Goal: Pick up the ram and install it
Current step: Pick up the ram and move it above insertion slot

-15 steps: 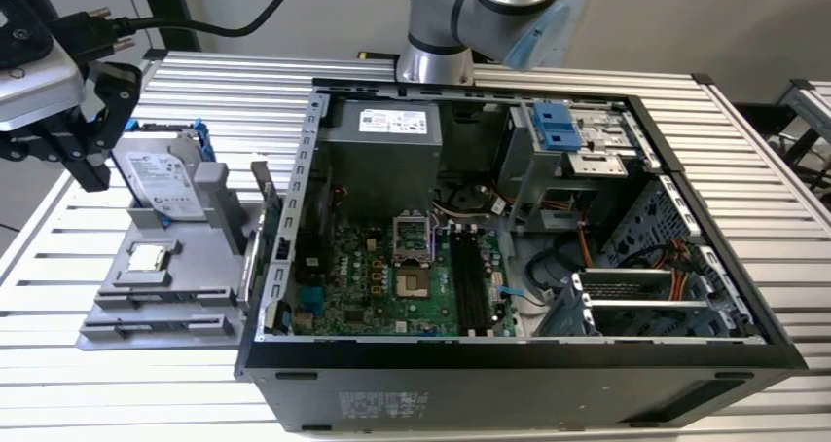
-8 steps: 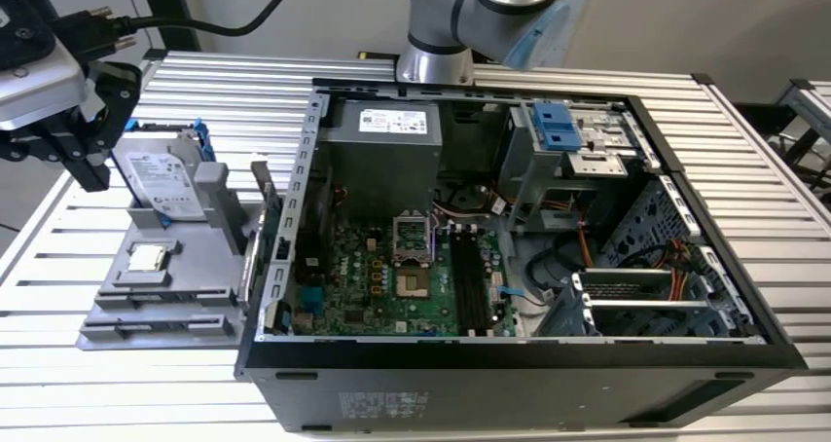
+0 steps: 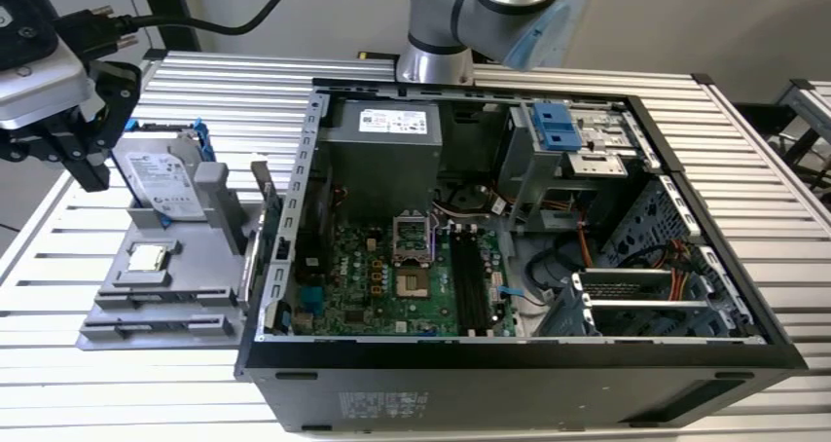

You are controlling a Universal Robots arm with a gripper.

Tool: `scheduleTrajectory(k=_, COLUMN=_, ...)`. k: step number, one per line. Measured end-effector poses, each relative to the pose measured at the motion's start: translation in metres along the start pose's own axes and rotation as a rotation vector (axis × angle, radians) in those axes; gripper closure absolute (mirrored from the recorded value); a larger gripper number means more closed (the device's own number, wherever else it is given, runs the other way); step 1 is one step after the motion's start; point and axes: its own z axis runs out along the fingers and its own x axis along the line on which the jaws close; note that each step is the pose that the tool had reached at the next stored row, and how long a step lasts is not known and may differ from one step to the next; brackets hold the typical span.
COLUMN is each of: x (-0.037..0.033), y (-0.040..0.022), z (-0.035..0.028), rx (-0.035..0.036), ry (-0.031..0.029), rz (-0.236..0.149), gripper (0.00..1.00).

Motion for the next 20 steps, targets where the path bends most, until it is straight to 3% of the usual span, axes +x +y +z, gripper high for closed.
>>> scheduleTrajectory(k=8, x=0.0000, y=0.0000, z=0.0000, rx=-0.0005, ry=0.0015, rz=-0.027, gripper=1.00)
scheduleTrajectory(k=12, x=0.0000, y=0.0000, z=0.0000, rx=-0.0015, ry=0.0041, rz=-0.080, gripper=1.00)
scheduleTrajectory(k=20, x=0.0000, y=0.0000, z=0.0000, rx=-0.0037, ry=0.0119, rz=-0.226, gripper=1.00)
